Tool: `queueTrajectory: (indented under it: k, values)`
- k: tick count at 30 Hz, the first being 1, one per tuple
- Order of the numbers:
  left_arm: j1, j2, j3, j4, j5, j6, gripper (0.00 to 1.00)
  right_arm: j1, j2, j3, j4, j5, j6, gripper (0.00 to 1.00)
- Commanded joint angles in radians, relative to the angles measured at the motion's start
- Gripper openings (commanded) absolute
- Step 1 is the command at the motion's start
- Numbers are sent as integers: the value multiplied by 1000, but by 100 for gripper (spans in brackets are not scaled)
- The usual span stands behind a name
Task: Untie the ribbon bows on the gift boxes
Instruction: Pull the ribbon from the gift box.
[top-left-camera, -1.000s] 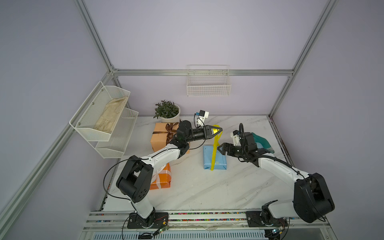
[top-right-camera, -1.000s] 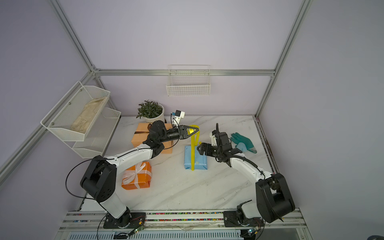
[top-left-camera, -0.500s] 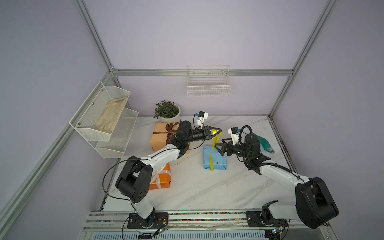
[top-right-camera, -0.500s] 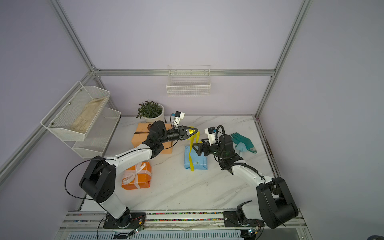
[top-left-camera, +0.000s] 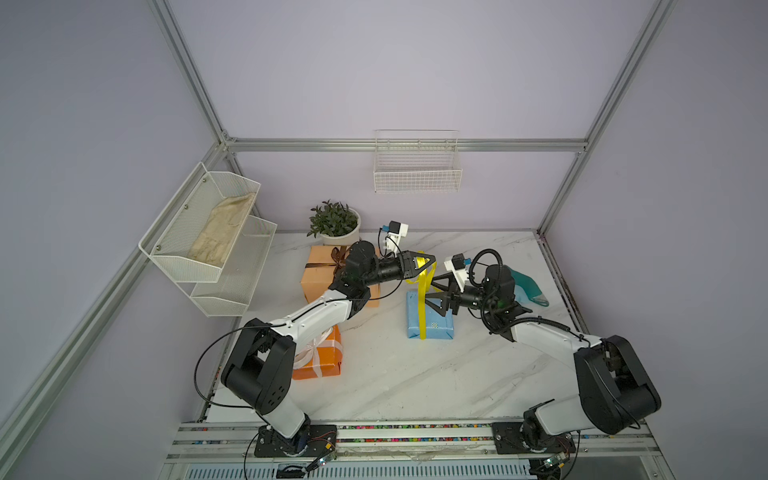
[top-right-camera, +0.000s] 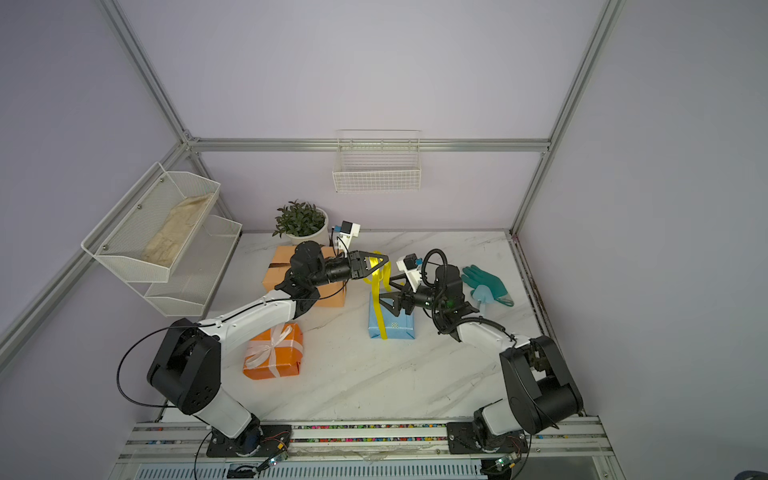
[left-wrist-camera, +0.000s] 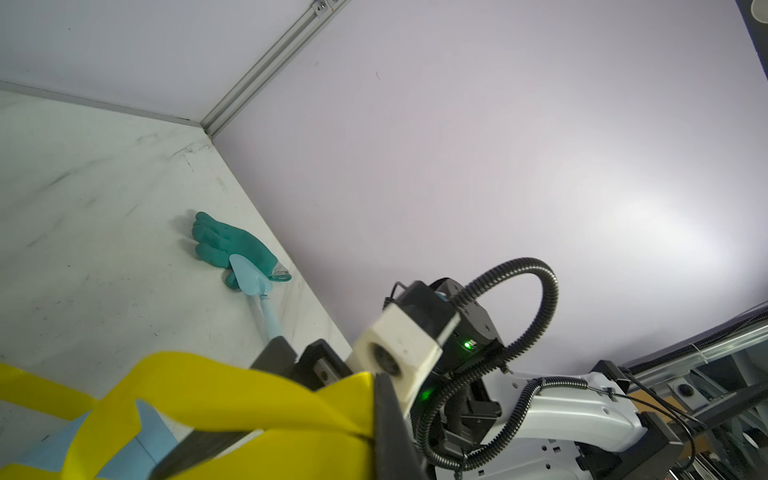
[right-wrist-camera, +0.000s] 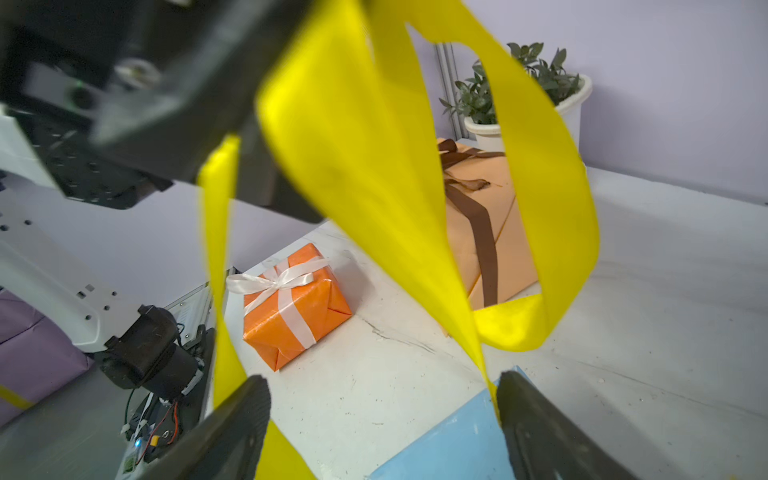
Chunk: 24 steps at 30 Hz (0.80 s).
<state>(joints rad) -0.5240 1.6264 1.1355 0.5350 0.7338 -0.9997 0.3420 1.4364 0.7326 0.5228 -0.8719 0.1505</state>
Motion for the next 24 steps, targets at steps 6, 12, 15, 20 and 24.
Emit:
queueTrajectory:
  k: [6, 12, 15, 20, 24]
  values:
    - [18, -32, -20, -2, -5, 50, 0, -2, -5, -14, -20, -114, -14, 83]
    - [4, -39, -5, -7, -4, 47, 0, 12, 45, 15, -2, -56, -25, 84]
    - [-4, -40, -3, -7, -2, 37, 0, 37, 80, 46, -51, -2, -67, 83]
    - [-12, -45, -1, -9, -3, 32, 0, 43, 105, 38, -25, 36, -73, 64]
    - [-11, -42, 5, -11, -5, 32, 0, 44, 121, 42, -58, 19, -81, 32]
